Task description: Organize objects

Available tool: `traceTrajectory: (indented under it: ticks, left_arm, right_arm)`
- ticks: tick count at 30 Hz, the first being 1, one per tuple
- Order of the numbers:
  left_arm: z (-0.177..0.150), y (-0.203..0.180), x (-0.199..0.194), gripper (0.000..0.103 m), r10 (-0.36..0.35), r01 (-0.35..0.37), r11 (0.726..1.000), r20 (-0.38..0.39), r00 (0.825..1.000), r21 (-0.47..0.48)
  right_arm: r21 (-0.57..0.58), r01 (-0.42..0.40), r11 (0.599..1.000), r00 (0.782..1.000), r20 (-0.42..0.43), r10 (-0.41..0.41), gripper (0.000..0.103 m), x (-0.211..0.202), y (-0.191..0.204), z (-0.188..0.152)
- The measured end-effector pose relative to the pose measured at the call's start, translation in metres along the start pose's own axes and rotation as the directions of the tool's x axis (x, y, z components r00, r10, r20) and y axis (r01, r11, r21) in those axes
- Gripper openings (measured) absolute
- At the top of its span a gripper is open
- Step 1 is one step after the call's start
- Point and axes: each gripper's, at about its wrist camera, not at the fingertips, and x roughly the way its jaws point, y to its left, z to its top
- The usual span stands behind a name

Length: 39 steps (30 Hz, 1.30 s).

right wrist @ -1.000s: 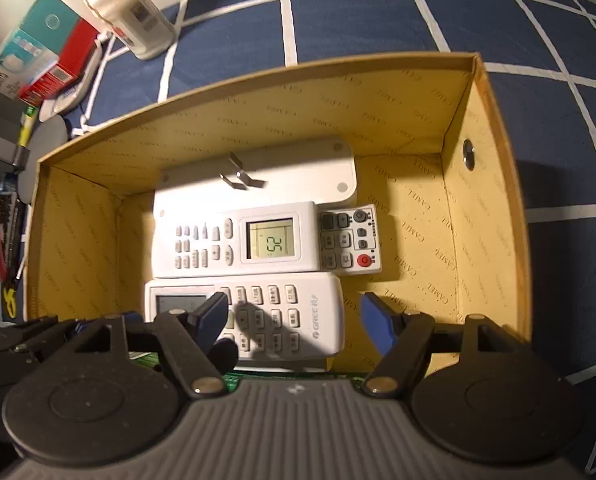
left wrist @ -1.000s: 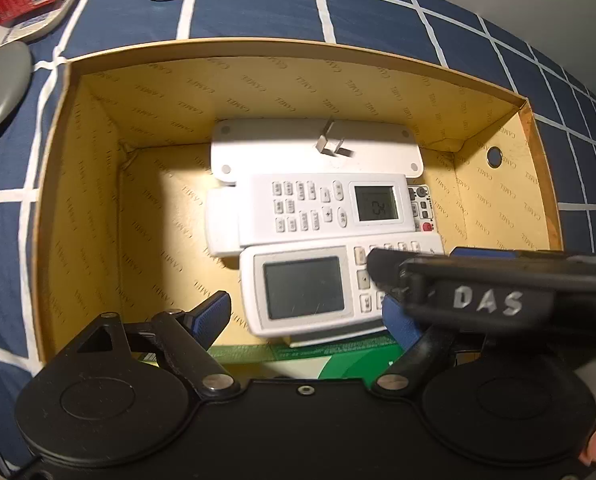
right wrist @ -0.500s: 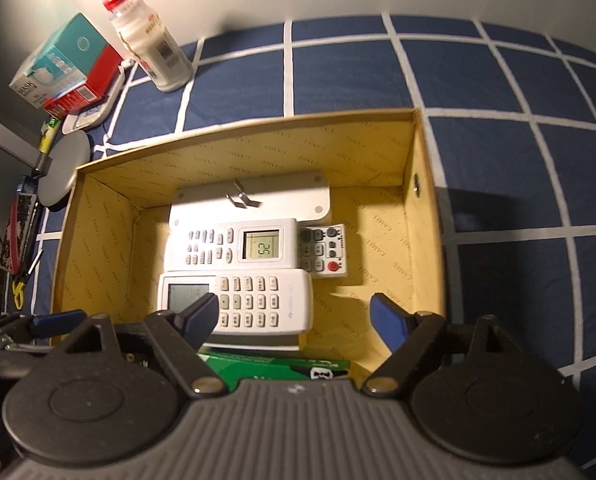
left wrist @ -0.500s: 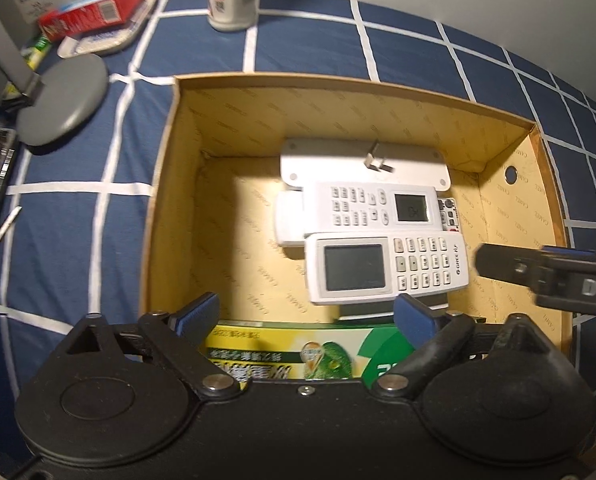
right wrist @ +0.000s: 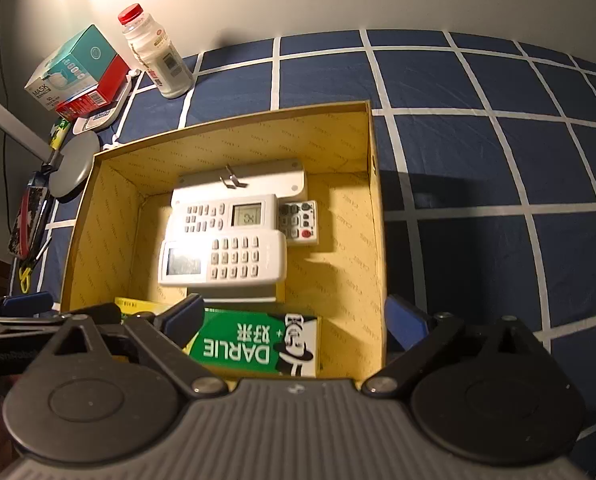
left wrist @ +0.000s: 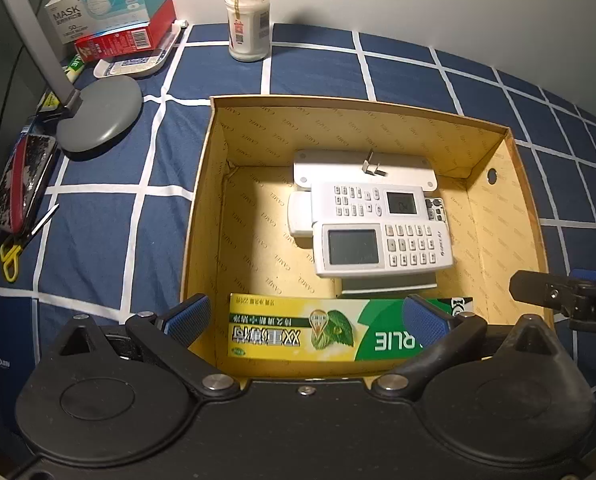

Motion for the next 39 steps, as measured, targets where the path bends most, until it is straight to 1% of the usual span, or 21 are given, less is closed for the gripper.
traceTrajectory:
  ticks: [1, 3, 7, 11, 17, 29, 39]
  left_arm:
    - [-0.002, 0.001, -0.002, 0.103, 0.001, -0.001, 1.000, 0.003, 1.000, -0.002]
    - [-0.006, 0.001, -0.005, 0.103, 0.006, -0.006, 1.000, 0.004, 1.000, -0.002]
    - [-0.012, 0.001, -0.011, 0.103, 0.024, -0.024, 1.000, 0.013, 1.000, 0.003]
    - [-0.016, 0.004, -0.015, 0.103, 0.030, -0.030, 1.000, 0.012, 0.999, -0.008]
    - [-0.020, 0.002, -0.021, 0.103, 0.044, -0.044, 0.999, 0.023, 0.999, -0.001]
    - [-0.020, 0.003, -0.023, 0.103, 0.043, -0.043, 0.999, 0.034, 0.999, -0.008]
    - [-0.019, 0.003, -0.022, 0.103, 0.041, -0.041, 0.999, 0.024, 0.999, -0.011]
  right_arm:
    - [-0.002, 0.000, 1.000, 1.000, 0.001, 0.000, 0.100, -0.002, 0.000, -0.002]
    - [0.001, 0.001, 1.000, 1.000, 0.004, -0.001, 0.103, -0.006, -0.002, -0.007]
    - [-0.003, -0.007, 1.000, 1.000, 0.000, 0.007, 0.103, -0.011, -0.004, -0.014]
    - [-0.009, -0.002, 1.000, 1.000, -0.003, 0.002, 0.103, -0.014, -0.006, -0.020]
    - [-0.017, 0.007, 1.000, 1.000, -0.001, -0.007, 0.103, -0.018, -0.007, -0.025]
    - [-0.025, 0.006, 1.000, 1.000, -0.002, -0.006, 0.103, -0.018, -0.005, -0.028]
    - [-0.024, 0.009, 1.000, 1.000, -0.006, -0.009, 0.103, -0.017, -0.007, -0.027]
